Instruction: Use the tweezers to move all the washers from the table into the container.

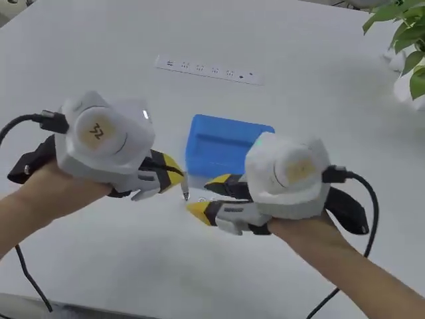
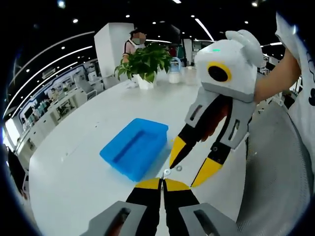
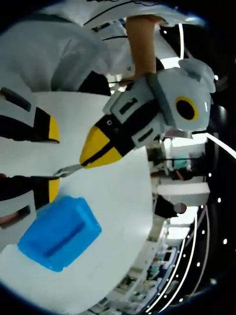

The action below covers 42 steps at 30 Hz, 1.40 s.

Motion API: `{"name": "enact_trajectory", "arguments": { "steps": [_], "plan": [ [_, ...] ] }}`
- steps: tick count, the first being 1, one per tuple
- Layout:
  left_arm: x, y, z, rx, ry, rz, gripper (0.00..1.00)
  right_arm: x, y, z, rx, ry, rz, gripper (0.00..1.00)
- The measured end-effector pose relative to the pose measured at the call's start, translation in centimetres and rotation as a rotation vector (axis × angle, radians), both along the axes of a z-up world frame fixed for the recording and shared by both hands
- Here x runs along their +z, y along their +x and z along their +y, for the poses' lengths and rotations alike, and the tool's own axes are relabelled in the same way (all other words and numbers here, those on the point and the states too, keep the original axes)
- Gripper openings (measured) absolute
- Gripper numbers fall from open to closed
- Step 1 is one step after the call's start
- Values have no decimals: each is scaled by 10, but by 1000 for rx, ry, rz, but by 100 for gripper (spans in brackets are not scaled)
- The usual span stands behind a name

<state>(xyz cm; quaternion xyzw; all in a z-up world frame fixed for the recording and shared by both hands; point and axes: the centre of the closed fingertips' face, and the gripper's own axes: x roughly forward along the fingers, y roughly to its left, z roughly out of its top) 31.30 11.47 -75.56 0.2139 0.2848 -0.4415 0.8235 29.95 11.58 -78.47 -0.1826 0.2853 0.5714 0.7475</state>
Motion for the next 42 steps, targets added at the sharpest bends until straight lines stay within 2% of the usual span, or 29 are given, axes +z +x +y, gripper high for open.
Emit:
{"name": "enact_trajectory", "arguments": {
  "steps": [4,9,12,15,16,17,18,19,21,23,25,26,28,29,31,32,35,36,37,39,40,42],
  "plan": [
    [0,0,1,-9,2,11,0,-14,12,11,47,-35,-35,23],
    [-2,-1,1,-26,7,8,0,-27,20,13,110,-71,-52,18],
    [-2,-1,0,-28,4,6,0,-28,23,15,136,-78,-79,12],
    [-2,-1,-2,-33,6,-2,0,-27,22,21,158,-76,-78,8],
    [-2,-1,-2,-30,5,-5,0,-30,19,21,200,-97,-86,6],
    [-2,-1,-2,-35,7,-5,0,-30,24,20,198,-109,-127,6],
    [-1,0,-1,-30,10,-12,0,-30,22,21,232,-113,-147,5],
    [-1,2,-1,-23,12,-15,0,-30,22,21,213,-107,-141,5],
    [-2,2,-1,5,-2,-4,0,-26,19,21,218,-112,-153,4],
    [-1,2,-1,51,-29,1,0,-26,19,21,222,-115,-158,4],
    [1,5,3,136,-65,-20,1,-26,19,21,228,-121,-171,4],
    [3,3,5,169,-86,-33,4,-26,19,21,226,-121,-171,4],
    [7,-1,10,233,-131,-30,12,-25,19,21,229,-124,-180,3],
    [10,-6,14,286,-164,-33,17,-25,19,21,232,-125,-182,3],
    [16,-11,24,372,-196,-64,31,-25,19,21,235,-126,-187,3],
    [17,-18,32,414,-196,-75,38,-25,19,21,235,-126,-187,3],
    [14,-35,50,517,-161,-90,56,-24,20,19,224,-119,-178,3],
    [12,-41,52,530,-155,-79,62,-22,21,19,215,-107,-170,3],
    [10,-48,58,562,-145,-84,67,-20,21,19,208,-97,-160,3],
    [7,-58,69,624,-129,-98,74,-14,23,18,188,-74,-145,3],
    [5,-62,72,642,-119,-94,77,-11,24,16,178,-65,-137,3],
    [2,-70,82,689,-109,-110,80,-5,25,15,167,-47,-124,3]
  ]
}}
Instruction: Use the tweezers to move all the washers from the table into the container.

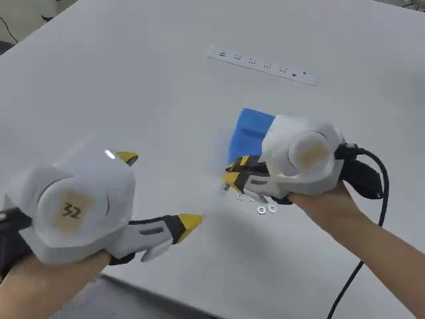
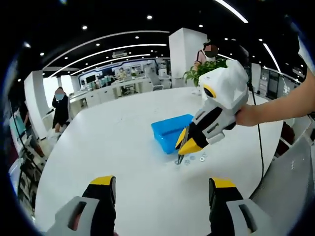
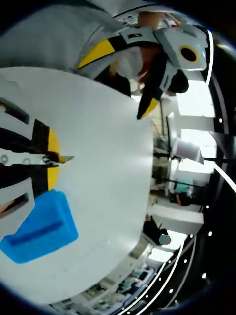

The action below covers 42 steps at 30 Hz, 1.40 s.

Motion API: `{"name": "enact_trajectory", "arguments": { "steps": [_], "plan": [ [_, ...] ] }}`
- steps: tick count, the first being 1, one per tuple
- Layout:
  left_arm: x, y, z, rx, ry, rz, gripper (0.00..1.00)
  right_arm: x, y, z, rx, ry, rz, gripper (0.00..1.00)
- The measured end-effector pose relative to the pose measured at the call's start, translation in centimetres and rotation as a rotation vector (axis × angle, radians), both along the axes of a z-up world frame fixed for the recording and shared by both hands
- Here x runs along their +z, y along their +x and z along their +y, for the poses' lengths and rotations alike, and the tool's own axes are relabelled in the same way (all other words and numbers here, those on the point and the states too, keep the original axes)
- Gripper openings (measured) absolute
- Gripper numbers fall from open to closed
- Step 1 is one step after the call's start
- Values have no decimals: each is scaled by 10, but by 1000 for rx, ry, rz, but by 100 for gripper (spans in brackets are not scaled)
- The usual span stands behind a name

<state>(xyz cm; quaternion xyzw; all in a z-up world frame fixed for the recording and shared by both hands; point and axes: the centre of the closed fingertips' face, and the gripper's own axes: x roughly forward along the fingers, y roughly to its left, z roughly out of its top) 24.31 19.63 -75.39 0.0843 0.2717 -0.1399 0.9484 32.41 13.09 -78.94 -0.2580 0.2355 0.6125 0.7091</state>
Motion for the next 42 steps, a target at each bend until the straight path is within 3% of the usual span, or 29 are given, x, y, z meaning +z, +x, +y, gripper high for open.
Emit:
{"name": "enact_trajectory", "arguments": {
  "steps": [3,4,5,7,10,13,16,19,26,32,34,42],
  "plan": [
    [1,-6,10,73,-25,-22,84,14,3,-2,-24,38,14,3],
    [4,-5,15,116,-27,-49,89,18,4,-3,-31,49,18,3],
    [5,-5,18,137,-23,-55,93,25,6,-3,-40,67,23,3],
    [6,-9,21,147,-21,-63,93,38,9,-4,-57,97,18,3],
    [6,-9,22,168,-53,-81,94,57,15,-6,-93,141,12,3],
    [3,-5,24,170,-12,-87,94,72,25,-9,-138,185,-1,3],
    [-3,-6,23,166,24,-73,93,80,40,-15,-190,201,-31,3],
    [-6,-7,26,164,72,-64,92,74,57,-21,-240,193,-44,3],
    [-5,-7,25,148,106,-71,94,43,80,-21,-297,171,5,4],
    [-5,-7,26,155,97,-74,95,12,82,-16,-319,127,53,4],
    [0,-6,22,149,64,-94,95,0,86,-14,-321,111,58,4],
    [-1,-7,24,156,68,-94,95,-11,90,-13,-353,93,98,4]
  ]
}}
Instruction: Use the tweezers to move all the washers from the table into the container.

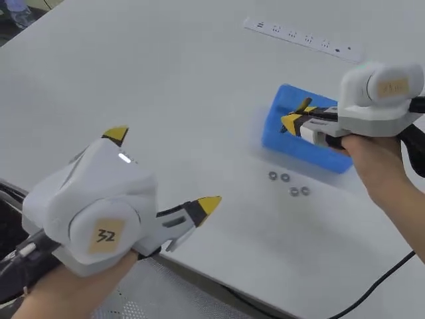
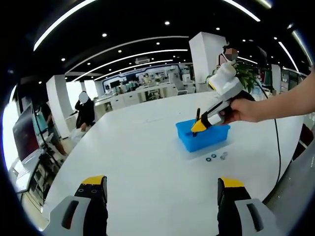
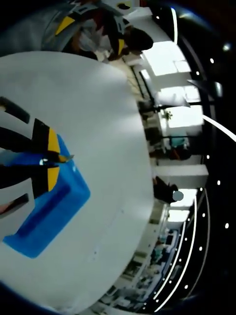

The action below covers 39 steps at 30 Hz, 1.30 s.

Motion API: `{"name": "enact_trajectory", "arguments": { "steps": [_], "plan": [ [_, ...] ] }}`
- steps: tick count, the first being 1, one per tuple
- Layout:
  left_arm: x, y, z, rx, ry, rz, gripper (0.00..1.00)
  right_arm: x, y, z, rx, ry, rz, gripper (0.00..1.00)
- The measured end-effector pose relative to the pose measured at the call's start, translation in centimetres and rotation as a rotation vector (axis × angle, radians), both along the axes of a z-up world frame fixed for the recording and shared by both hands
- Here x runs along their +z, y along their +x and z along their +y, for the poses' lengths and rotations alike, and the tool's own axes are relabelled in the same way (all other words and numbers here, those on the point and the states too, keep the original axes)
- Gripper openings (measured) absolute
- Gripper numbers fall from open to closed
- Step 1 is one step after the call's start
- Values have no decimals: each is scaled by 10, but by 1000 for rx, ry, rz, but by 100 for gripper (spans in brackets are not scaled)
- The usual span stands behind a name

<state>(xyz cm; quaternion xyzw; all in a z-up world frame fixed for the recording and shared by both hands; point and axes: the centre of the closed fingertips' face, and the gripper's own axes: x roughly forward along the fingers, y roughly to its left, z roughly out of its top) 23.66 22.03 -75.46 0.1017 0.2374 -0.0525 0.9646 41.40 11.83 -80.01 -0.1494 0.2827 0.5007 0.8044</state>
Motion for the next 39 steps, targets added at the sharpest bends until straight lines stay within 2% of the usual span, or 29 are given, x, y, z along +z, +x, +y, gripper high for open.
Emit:
{"name": "enact_trajectory", "arguments": {
  "steps": [2,7,12,15,18,20,22,24,27,31,34,36,37,39],
  "plan": [
    [-1,0,0,-2,2,5,95,-4,1,0,-1,-9,5,4],
    [-1,0,0,-3,4,5,95,-5,2,2,-5,1,23,5],
    [-1,0,1,-3,11,5,95,6,2,0,-21,25,10,5],
    [-2,0,1,-5,20,11,95,19,-5,-3,-24,49,1,5],
    [-2,0,1,-6,24,8,95,43,-10,-10,-37,78,-42,5],
    [-3,0,1,-5,30,13,95,54,-13,-14,-50,104,-53,5],
    [-2,0,2,-3,32,7,95,59,-19,-13,-51,133,-43,5],
    [-1,0,2,0,31,3,95,61,-29,-14,-43,139,-30,5],
    [-1,0,3,4,31,5,95,55,-46,-15,-18,114,-34,5],
    [-1,0,5,13,36,4,95,40,-59,-17,-1,80,-17,5],
    [-5,-1,4,6,37,23,95,33,-67,-17,-3,75,3,5],
    [-5,-1,4,2,43,22,95,25,-71,-18,-3,53,12,5],
    [-5,0,4,1,43,21,95,19,-71,-21,4,18,10,5],
    [-5,-1,3,1,41,25,95,15,-74,-20,8,6,6,5]
  ]
}}
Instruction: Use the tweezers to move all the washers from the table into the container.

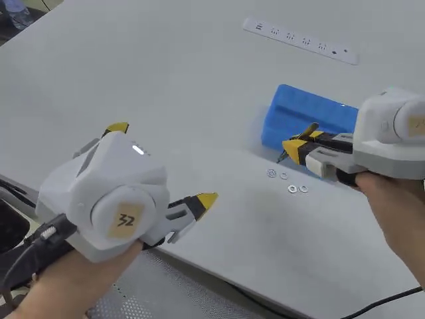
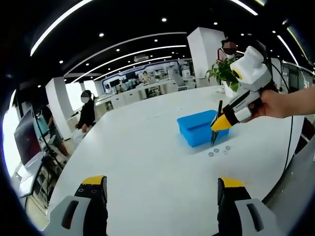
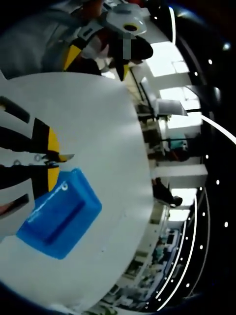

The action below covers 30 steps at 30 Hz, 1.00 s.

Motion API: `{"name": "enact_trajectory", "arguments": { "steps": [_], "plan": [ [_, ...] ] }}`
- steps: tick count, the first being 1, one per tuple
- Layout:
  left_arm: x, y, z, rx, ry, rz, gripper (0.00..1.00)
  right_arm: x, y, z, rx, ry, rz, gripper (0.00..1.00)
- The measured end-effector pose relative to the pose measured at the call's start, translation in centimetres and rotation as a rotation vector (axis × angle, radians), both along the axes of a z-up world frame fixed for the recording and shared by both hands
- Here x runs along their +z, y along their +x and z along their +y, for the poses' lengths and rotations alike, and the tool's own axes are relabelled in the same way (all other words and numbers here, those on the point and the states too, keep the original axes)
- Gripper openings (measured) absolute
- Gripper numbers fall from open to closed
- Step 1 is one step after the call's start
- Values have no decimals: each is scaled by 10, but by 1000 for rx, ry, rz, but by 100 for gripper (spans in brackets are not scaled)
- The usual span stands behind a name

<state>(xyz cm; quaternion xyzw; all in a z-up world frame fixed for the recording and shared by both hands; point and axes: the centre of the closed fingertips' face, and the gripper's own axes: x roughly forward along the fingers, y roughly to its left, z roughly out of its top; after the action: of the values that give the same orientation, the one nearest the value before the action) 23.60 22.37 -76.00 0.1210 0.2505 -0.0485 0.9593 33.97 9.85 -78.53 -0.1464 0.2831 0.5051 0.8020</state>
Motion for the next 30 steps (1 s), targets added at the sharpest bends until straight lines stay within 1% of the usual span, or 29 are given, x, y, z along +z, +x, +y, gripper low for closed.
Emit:
{"name": "enact_trajectory", "arguments": {
  "steps": [3,5,7,9,14,16,17,18,19,23,26,28,30],
  "plan": [
    [0,0,0,-2,3,0,95,-5,-3,1,-2,0,11,5],
    [-1,0,0,-3,7,3,95,-10,-2,1,-7,-6,19,5],
    [-1,0,0,-4,8,7,95,-12,-1,0,-11,-10,14,5],
    [-2,0,0,-4,11,9,95,-15,0,0,-16,-10,27,5],
    [-3,0,0,-5,16,13,95,-17,-1,1,-18,-16,26,5],
    [-3,0,0,-5,18,15,94,-21,2,0,-20,-19,34,5],
    [-3,0,0,-5,19,16,94,-21,2,0,-21,-18,36,5],
    [-3,0,0,-5,20,17,94,-20,3,1,-27,-2,31,5],
    [-3,-1,0,-6,20,16,94,-21,4,1,-35,1,44,5],
    [-4,-1,0,-6,23,19,94,-20,5,1,-42,4,54,5],
    [-4,-1,1,-6,26,21,94,-17,5,2,-42,14,51,5],
    [-4,-1,0,-6,26,22,94,-18,6,3,-38,10,49,5],
    [-4,-1,0,-8,26,22,94,-23,6,4,-31,-14,45,5]
  ]
}}
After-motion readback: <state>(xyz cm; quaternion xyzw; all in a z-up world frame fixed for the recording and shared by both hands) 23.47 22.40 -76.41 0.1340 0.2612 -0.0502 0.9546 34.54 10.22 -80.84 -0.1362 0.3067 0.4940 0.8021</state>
